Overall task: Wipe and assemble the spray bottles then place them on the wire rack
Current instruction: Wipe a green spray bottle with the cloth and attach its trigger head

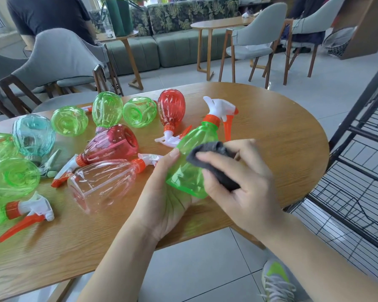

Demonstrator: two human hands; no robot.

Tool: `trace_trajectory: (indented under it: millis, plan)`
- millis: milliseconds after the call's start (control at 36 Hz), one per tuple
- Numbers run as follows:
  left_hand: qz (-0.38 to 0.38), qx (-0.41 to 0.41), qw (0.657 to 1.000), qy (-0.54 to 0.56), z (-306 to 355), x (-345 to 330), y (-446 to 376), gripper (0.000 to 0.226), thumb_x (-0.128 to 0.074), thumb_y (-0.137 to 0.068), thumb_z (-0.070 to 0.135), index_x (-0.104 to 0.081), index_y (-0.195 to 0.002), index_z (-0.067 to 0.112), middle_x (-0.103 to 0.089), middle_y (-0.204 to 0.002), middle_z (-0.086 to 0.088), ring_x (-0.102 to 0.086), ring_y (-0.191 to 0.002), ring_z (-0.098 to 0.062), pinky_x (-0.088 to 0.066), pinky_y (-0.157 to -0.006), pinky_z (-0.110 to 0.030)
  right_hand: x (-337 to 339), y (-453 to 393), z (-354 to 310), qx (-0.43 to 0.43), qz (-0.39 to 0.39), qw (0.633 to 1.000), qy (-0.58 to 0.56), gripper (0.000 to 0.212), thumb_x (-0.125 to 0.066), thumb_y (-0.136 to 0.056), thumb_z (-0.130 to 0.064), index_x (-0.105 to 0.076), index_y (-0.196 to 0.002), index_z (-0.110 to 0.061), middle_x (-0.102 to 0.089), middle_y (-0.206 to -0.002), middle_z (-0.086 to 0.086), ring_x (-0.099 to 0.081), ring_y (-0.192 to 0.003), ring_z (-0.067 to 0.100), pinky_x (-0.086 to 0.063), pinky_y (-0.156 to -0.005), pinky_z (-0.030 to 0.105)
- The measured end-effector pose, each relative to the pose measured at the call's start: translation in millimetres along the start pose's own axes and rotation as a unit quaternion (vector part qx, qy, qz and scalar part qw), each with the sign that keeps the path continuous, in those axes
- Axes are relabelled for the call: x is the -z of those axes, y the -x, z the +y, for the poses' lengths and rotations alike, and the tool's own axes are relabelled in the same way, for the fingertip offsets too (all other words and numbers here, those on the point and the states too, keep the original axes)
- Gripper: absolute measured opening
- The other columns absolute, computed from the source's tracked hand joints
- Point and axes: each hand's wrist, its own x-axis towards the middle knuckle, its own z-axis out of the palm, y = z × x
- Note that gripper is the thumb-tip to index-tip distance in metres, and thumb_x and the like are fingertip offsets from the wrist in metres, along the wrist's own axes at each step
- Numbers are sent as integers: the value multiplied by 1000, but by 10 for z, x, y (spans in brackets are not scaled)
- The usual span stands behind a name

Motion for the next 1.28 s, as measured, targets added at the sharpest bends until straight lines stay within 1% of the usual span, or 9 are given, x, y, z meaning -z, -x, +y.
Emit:
trace_trajectory:
  millis: [194, 278, 361, 528, 667, 806, 1028, 1111, 1278]
  plan:
    - [-30, 61, 993, 93, 39, 57, 23, 89, -72, -87, 47, -41, -151, -6, -61, -121, -22, -68, -109, -31, -58, -89, -36, -95, 69, -124, 135, -44, 988, 60, 18, -71, -91, -16, -83, -105, -18, -69, -91, 10, -55, -92, 27, -51, -78, 46]
    - [-30, 45, 995, 89, 34, 57, 10, 91, -78, -81, 44, -44, -150, -3, -64, -114, -21, -69, -104, -31, -59, -89, -38, -67, 49, -83, 150, -45, 985, 68, 18, -71, -93, -19, -83, -107, -20, -69, -91, 9, -53, -93, 26, -51, -77, 46]
    - [-31, 22, 997, 65, 36, 58, -18, 79, -79, -79, 43, -55, -142, 3, -61, -130, -23, -62, -120, -35, -54, -105, -46, -10, 5, -18, 135, -33, 988, 73, 19, -70, -96, -21, -81, -111, -21, -70, -96, 10, -52, -96, 25, -52, -79, 48]
    - [-53, 29, 997, 55, 14, 45, -18, 62, -77, -81, 40, -61, -134, 11, -64, -124, -16, -64, -102, -30, -56, -73, -42, 51, -123, 166, -21, 32, 998, 56, 23, -64, -103, -20, -74, -121, -10, -64, -104, 10, -55, -95, 28, -49, -87, 40]
    - [-47, 31, 997, 49, -7, 65, -31, 65, -79, -81, 41, -62, -136, 12, -61, -130, -17, -61, -110, -32, -56, -79, -44, 45, -95, 118, -122, 19, 992, -39, 27, -64, -101, -18, -73, -124, -8, -61, -107, 7, -62, -101, 20, -48, -88, 24]
    - [-46, 9, 998, 36, 14, 81, -23, 72, -78, -85, 46, -57, -145, 13, -59, -143, -16, -57, -128, -31, -47, -104, -51, 10, -34, -5, -62, -25, 996, -53, 24, -68, -99, -16, -75, -121, -11, -61, -108, 13, -62, -94, 28, -52, -83, 44]
    - [-40, 24, 999, 19, -9, 68, -28, 69, -89, -73, 43, -68, -133, 15, -67, -130, -15, -68, -110, -30, -58, -83, -48, 71, -107, 117, -93, 15, 995, -33, 26, -61, -102, -21, -73, -123, -10, -60, -106, 9, -62, -98, 31, -52, -84, 49]
    - [-29, 24, 999, 14, -4, 46, -24, 47, -75, -86, 37, -70, -127, 15, -67, -126, -14, -67, -107, -29, -58, -83, -47, 51, -72, 85, -95, 4, 994, -47, 23, -66, -99, -16, -75, -119, -9, -60, -106, 10, -62, -96, 30, -53, -84, 44]
    - [-16, 30, 998, 57, 26, 20, -22, 49, -56, -97, 46, -74, -118, 5, -69, -118, -20, -69, -109, -30, -59, -94, -41, -53, 21, -103, 35, -39, 999, -2, 17, -73, -92, -20, -82, -107, -19, -63, -98, 10, -60, -89, 29, -48, -81, 48]
